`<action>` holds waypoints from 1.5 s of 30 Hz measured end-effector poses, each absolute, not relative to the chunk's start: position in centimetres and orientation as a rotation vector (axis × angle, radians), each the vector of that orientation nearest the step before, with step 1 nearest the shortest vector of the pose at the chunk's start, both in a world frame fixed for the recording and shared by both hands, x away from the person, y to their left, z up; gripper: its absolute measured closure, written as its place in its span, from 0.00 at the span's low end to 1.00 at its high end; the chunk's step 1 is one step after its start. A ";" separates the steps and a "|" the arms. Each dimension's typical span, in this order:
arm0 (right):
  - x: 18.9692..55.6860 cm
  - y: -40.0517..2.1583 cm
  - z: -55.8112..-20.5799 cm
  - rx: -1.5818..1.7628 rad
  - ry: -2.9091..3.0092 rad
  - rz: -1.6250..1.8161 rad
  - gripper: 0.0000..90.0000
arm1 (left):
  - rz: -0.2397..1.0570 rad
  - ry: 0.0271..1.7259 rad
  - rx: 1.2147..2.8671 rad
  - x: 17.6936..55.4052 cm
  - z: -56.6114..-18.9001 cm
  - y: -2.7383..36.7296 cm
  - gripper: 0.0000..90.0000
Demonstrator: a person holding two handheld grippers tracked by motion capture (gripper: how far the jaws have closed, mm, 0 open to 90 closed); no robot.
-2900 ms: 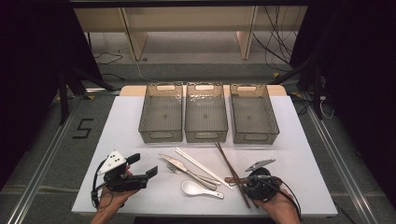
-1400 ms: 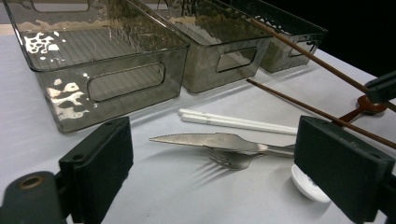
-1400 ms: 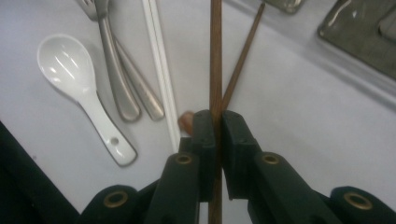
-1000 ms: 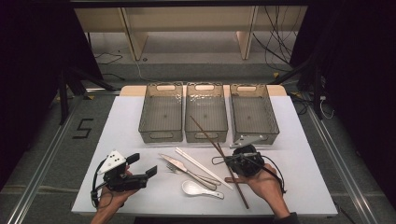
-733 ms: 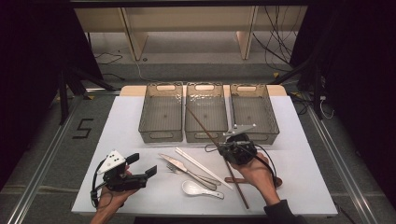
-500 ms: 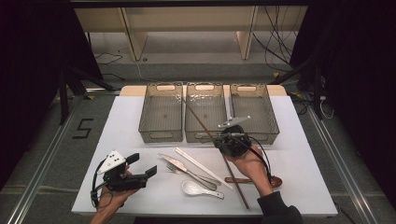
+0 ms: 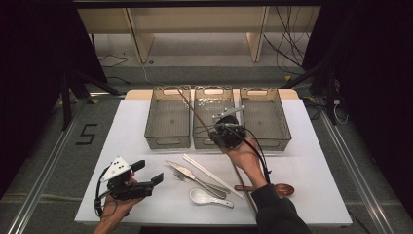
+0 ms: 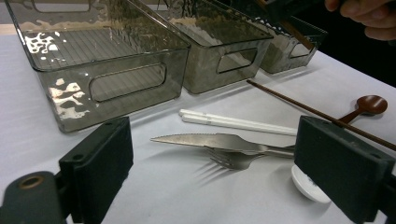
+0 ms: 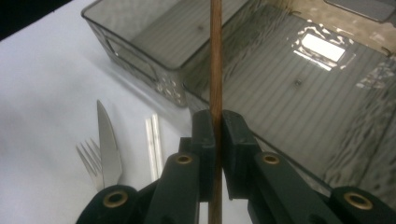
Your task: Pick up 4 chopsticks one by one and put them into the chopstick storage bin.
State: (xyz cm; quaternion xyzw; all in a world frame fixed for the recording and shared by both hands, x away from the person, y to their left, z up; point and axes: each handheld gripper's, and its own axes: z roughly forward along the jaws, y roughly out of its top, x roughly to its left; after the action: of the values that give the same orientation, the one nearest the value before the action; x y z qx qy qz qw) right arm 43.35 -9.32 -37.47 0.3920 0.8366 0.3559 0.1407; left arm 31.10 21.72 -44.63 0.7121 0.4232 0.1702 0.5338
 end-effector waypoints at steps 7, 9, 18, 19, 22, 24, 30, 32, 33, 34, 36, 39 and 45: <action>44.6 -7.6 -36.9 1.143 2.418 1.040 0.94 | 0.403 1.009 1.695 31.1 -44.6 21.8 0.12; 45.1 -7.1 -36.8 1.145 2.418 1.038 0.94 | 0.404 1.008 1.695 31.1 -44.6 21.8 0.12; 46.5 -5.5 -36.8 1.160 2.426 1.027 0.94 | 0.404 1.004 1.700 31.1 -44.6 21.8 0.12; 46.7 -5.3 -36.9 1.162 2.427 1.025 0.94 | 0.404 1.003 1.700 31.1 -44.6 21.8 0.12; 47.2 -4.9 -37.0 1.182 2.424 1.029 0.94 | 0.403 1.004 1.698 31.1 -44.6 21.8 0.12; 47.3 -4.8 -37.0 1.185 2.423 1.028 0.94 | 0.404 1.004 1.697 31.1 -44.6 21.8 0.12; 47.8 -4.3 -37.0 1.194 2.423 1.038 0.94 | 0.401 1.005 1.696 31.1 -44.6 21.8 0.12; 48.0 -4.1 -37.0 1.199 2.420 1.046 0.94 | 0.402 1.004 1.698 31.1 -44.6 21.8 0.12; 48.0 -4.0 -37.0 1.195 2.421 1.045 0.94 | 0.401 1.006 1.697 31.1 -44.6 21.8 0.12; 48.1 -4.0 -36.9 1.198 2.422 1.046 0.94 | 0.402 1.004 1.698 31.1 -44.6 21.8 0.12; 48.2 -3.7 -36.9 1.207 2.419 1.055 0.94 | 0.403 1.002 1.699 31.1 -44.6 21.8 0.12; 48.4 -3.4 -36.8 1.209 2.419 1.063 0.94 | 0.402 1.004 1.698 31.1 -44.6 21.8 0.12; 49.0 -2.5 -36.9 1.220 2.421 1.068 0.94 | 0.401 1.003 1.702 31.1 -44.6 21.9 0.12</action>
State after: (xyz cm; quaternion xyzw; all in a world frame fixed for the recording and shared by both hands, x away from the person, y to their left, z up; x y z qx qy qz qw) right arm 48.98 -2.50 -36.87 0.4161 0.8255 0.3640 0.1135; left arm 31.10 21.85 -44.57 0.7141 0.4208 0.1683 0.5336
